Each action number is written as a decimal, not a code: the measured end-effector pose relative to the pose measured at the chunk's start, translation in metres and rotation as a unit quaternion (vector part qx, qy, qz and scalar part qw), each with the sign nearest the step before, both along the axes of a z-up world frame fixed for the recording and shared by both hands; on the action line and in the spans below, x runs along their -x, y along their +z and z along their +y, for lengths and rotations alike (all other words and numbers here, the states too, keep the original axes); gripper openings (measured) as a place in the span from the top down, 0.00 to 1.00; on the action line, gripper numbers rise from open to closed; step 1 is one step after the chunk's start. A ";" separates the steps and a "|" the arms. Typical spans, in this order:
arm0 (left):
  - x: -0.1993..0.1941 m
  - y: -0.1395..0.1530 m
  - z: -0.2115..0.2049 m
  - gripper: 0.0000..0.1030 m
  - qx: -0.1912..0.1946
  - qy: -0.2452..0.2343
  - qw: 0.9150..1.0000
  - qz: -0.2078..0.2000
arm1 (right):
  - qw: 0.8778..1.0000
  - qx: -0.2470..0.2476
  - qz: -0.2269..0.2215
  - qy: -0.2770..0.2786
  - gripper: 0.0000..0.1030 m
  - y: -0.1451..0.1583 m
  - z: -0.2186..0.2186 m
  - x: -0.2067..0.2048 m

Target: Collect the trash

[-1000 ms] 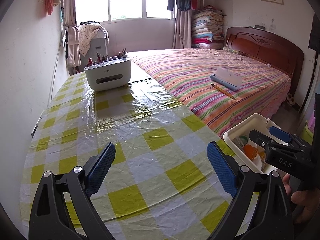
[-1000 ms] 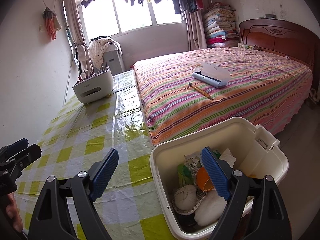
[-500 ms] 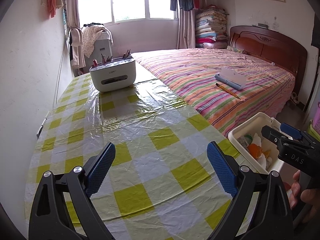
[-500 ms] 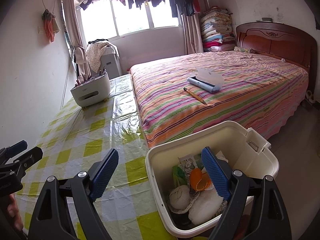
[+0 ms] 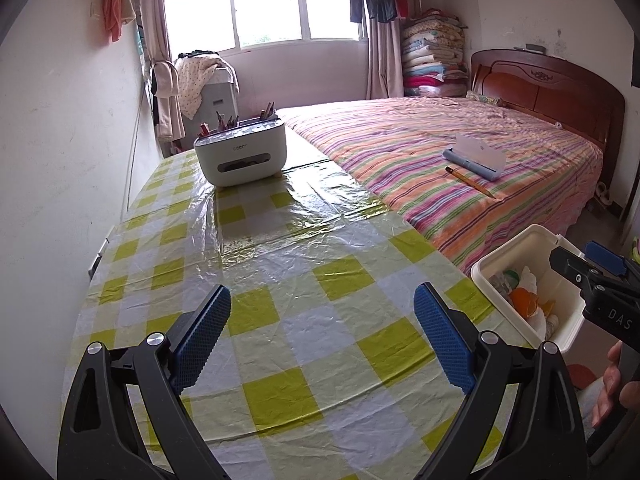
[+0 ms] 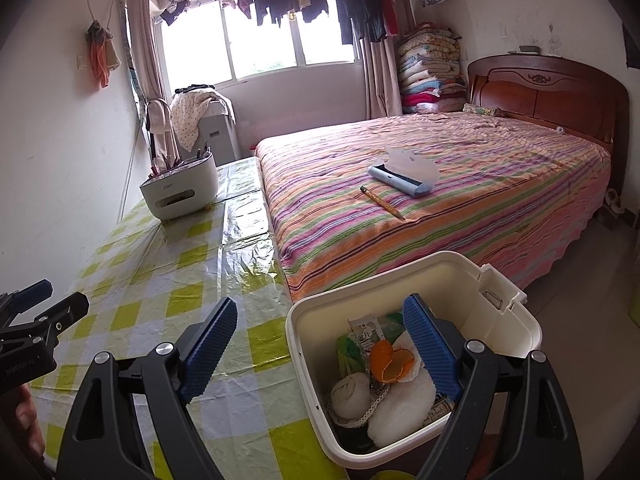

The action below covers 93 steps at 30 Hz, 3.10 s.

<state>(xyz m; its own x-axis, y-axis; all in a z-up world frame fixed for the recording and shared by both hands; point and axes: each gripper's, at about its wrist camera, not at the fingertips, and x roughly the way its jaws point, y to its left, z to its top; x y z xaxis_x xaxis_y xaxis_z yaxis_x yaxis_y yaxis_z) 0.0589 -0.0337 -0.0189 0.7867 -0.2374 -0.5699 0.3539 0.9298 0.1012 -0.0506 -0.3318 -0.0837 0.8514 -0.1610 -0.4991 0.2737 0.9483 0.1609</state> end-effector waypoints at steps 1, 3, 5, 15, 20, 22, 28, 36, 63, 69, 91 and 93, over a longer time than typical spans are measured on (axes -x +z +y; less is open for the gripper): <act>0.000 0.000 0.000 0.11 -0.001 0.001 1.000 -0.001 | 1.000 0.000 0.000 -0.001 0.20 0.000 0.000 0.000; 0.001 0.000 0.000 0.11 -0.004 0.001 1.000 -0.003 | 1.000 -0.001 -0.001 0.000 0.20 0.000 0.000 0.001; 0.001 0.000 0.000 0.11 -0.006 0.002 1.000 -0.005 | 1.000 -0.002 -0.002 -0.002 0.20 0.000 0.000 0.002; 0.003 -0.004 -0.003 0.11 -0.012 -0.002 1.000 -0.003 | 1.000 -0.003 0.000 0.001 0.20 -0.001 0.001 0.000; 0.001 -0.004 -0.002 0.11 -0.011 -0.001 1.000 0.001 | 1.000 -0.004 0.003 0.002 0.20 -0.002 0.001 -0.001; 0.000 -0.005 -0.003 0.11 -0.011 -0.001 1.000 0.003 | 1.000 -0.003 0.004 0.003 0.20 -0.003 0.002 -0.002; 0.000 -0.005 -0.003 0.11 -0.013 -0.001 1.000 0.005 | 1.000 -0.002 0.008 0.004 0.20 -0.004 0.004 -0.003; -0.001 -0.006 -0.001 0.11 -0.014 0.000 1.000 0.007 | 1.000 -0.002 0.010 0.004 0.20 -0.004 0.004 -0.005; -0.004 -0.010 0.002 0.11 -0.021 0.007 1.000 0.013 | 1.000 0.000 0.013 0.007 0.20 -0.009 0.007 -0.007; -0.006 -0.010 0.005 0.11 -0.020 0.011 1.000 0.015 | 1.000 0.000 0.015 0.010 0.20 -0.009 0.008 -0.007; -0.010 -0.012 0.006 0.11 -0.032 0.017 0.999 0.027 | 1.000 0.000 0.015 0.011 0.20 -0.008 0.011 -0.007; -0.010 -0.011 0.006 0.11 -0.031 0.019 0.999 0.027 | 1.000 -0.002 0.016 0.011 0.20 -0.008 0.010 -0.008</act>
<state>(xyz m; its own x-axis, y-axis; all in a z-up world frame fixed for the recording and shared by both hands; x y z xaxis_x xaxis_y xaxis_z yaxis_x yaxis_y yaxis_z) 0.0686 -0.0278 -0.0302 0.7621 -0.1707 -0.6246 0.3244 0.9355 0.1401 -0.0427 -0.3217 -0.0915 0.8386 -0.1409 -0.5262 0.2579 0.9536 0.1556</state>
